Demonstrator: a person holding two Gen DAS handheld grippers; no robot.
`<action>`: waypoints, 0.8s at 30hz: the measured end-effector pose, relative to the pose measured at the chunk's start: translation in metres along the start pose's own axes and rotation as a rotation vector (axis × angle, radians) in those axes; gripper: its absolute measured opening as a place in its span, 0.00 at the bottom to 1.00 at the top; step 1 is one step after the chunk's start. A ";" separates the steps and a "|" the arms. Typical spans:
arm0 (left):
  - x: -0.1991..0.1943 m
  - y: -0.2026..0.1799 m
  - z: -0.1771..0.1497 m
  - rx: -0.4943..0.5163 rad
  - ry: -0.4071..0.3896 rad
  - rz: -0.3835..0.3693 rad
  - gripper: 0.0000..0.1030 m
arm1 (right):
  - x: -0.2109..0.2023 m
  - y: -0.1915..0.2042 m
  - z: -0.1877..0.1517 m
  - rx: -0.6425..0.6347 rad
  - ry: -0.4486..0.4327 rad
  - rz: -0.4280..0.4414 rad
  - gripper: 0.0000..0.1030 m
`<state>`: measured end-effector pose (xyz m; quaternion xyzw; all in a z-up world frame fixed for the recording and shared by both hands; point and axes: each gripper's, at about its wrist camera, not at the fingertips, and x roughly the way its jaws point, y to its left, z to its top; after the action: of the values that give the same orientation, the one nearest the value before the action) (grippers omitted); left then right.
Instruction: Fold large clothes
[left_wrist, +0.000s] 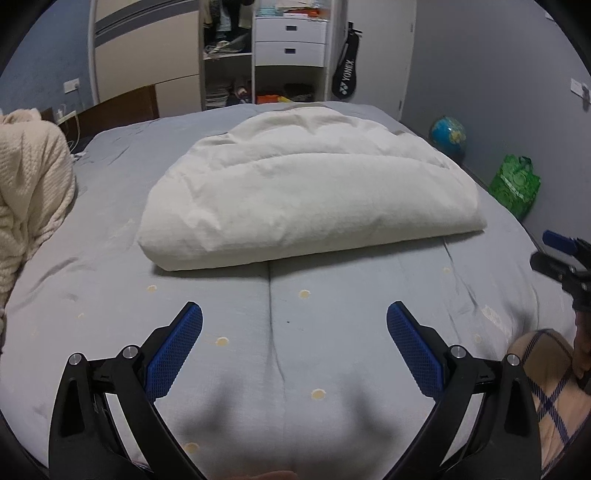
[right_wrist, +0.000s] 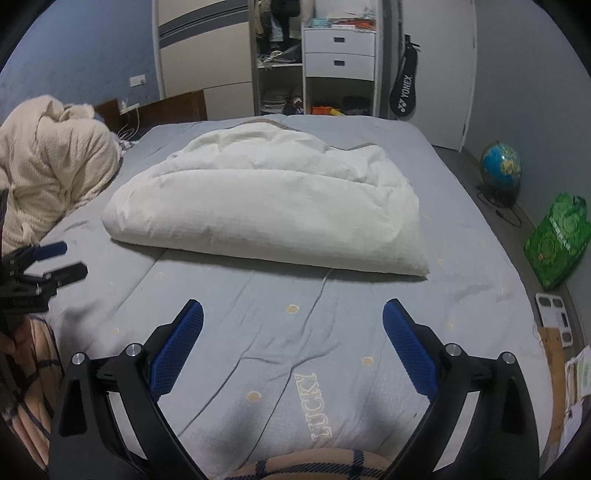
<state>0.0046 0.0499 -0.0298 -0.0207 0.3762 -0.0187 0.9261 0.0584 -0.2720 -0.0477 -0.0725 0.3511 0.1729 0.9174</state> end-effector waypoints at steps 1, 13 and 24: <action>0.000 0.002 0.000 -0.004 -0.001 0.007 0.94 | 0.001 0.002 0.000 -0.008 0.006 -0.002 0.91; -0.002 0.008 0.002 -0.010 -0.020 0.038 0.94 | 0.006 -0.002 -0.001 0.011 0.022 0.006 0.91; -0.003 0.014 0.004 -0.038 -0.027 0.047 0.94 | 0.008 -0.011 -0.001 0.056 0.033 0.019 0.91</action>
<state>0.0055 0.0645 -0.0257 -0.0298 0.3644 0.0106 0.9307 0.0677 -0.2801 -0.0536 -0.0463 0.3715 0.1706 0.9114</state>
